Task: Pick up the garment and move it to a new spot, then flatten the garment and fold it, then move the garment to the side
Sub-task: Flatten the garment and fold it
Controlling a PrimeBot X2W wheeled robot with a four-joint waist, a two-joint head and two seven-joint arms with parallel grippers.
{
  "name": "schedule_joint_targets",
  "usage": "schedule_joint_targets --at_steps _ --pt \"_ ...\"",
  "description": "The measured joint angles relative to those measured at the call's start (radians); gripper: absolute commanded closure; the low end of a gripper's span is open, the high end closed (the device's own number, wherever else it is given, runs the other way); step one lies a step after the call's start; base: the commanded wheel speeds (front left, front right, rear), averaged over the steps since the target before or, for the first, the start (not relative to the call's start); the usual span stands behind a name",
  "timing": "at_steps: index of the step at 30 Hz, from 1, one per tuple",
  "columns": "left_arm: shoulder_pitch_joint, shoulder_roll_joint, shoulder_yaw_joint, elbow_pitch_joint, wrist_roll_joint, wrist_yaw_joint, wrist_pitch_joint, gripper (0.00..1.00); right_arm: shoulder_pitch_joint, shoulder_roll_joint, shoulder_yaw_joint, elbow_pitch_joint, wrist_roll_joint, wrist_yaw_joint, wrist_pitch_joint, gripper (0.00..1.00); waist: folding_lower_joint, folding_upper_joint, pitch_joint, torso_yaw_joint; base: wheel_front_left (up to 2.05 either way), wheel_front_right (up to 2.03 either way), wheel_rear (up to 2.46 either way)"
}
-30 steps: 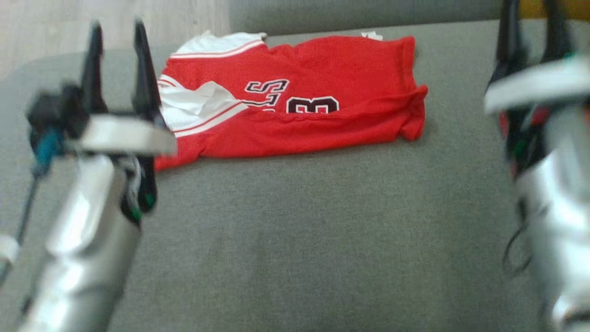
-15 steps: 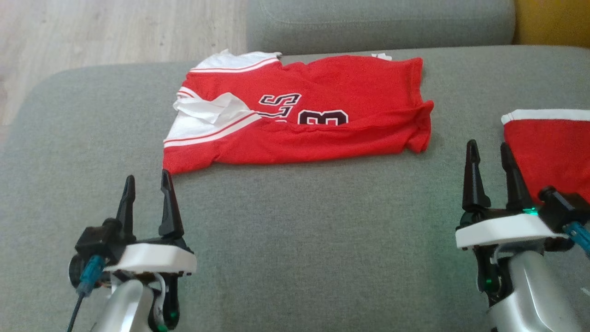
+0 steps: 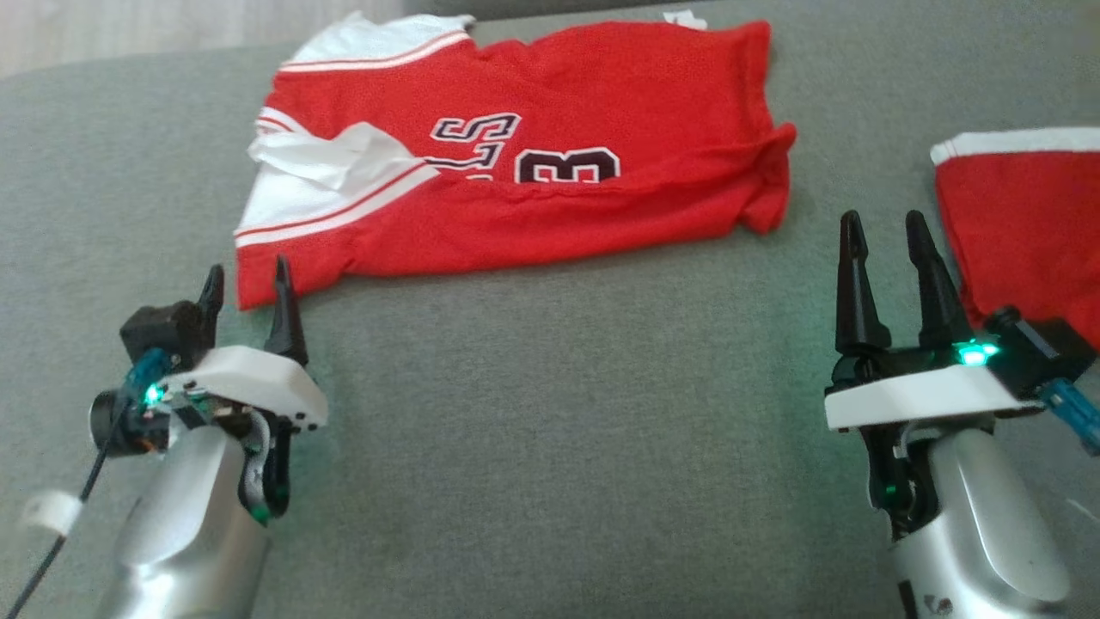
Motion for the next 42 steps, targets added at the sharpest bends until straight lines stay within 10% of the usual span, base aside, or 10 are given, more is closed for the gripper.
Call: schedule_joint_targets --at_steps 16,17,18,30,42 --pt "-0.161 0.019 -0.003 0.306 -0.008 0.0 0.089 0.0 -0.017 0.0 0.026 -0.022 0.017 0.0 0.0 0.0 -0.0002 0.0 0.058 -0.062 0.0 0.0 0.0" --pt "-0.167 0.018 -0.003 0.315 -0.016 -0.006 0.094 0.69 -0.017 0.0 0.027 -0.022 0.017 0.0 0.0 0.0 -0.0002 0.0 0.058 -0.062 0.0 0.0 0.0" --pt "-0.173 0.018 0.0 0.323 -0.024 -0.013 0.094 1.0 -0.017 0.0 0.028 -0.02 0.017 0.0 0.0 0.0 -0.0003 0.0 0.058 -0.062 0.0 0.0 0.0" --pt "-0.238 0.014 -0.039 0.244 0.03 -0.071 -0.12 1.0 -0.166 -0.001 -0.005 0.178 0.012 0.0 0.155 0.0 -0.0001 0.0 0.054 -0.006 0.0 0.0 0.0" --pt "-0.249 -0.008 -0.087 0.075 0.097 -0.088 -0.138 1.0 -0.466 -0.003 -0.07 0.646 -0.006 0.0 0.344 0.0 -0.0002 0.0 0.073 0.055 0.0 0.0 0.0"
